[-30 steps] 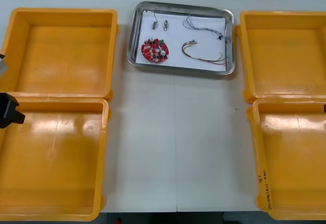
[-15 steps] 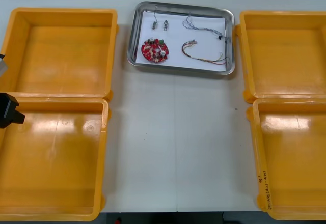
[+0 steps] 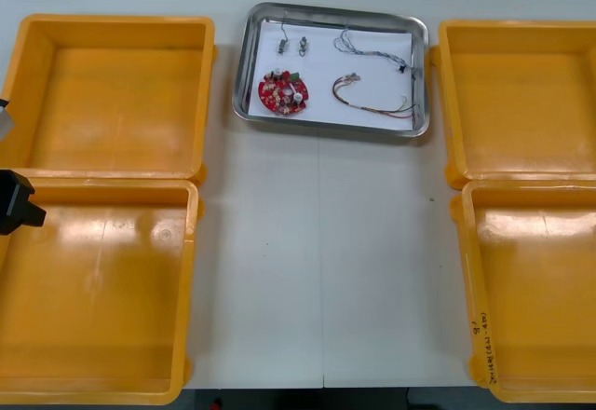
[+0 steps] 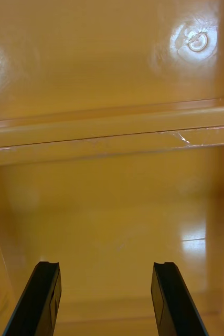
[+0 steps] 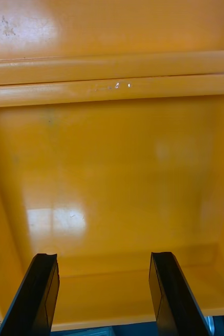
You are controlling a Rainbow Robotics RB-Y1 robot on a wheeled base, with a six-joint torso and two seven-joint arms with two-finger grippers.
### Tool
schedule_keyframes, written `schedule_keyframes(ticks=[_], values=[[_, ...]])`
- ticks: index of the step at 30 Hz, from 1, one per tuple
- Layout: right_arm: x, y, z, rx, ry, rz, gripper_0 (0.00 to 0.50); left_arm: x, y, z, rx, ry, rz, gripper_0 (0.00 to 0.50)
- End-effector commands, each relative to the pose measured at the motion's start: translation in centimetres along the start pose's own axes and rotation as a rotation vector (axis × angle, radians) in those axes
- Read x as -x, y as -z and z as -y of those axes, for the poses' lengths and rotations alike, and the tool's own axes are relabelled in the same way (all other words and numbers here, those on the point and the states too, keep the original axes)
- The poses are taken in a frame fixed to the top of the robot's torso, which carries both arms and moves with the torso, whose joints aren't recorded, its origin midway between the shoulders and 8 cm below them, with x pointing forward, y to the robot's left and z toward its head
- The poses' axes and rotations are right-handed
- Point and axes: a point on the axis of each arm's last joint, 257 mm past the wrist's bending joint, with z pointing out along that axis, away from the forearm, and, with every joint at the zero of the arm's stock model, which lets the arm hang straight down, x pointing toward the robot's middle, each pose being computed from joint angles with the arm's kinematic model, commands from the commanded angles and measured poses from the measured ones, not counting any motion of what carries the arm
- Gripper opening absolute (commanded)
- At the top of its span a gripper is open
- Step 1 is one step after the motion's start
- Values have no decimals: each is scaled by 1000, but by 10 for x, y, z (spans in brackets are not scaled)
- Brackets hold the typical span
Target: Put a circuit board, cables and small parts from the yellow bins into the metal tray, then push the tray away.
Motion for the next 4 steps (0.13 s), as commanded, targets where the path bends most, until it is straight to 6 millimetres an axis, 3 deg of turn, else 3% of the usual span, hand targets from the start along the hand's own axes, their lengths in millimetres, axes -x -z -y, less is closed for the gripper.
schedule_keyframes(ticks=[1, 4], values=[[13, 13, 6, -35, 55, 18, 500, 1, 14, -13, 42, 10, 20, 500], [13, 13, 6, -35, 55, 18, 500, 1, 14, -13, 42, 10, 20, 500]])
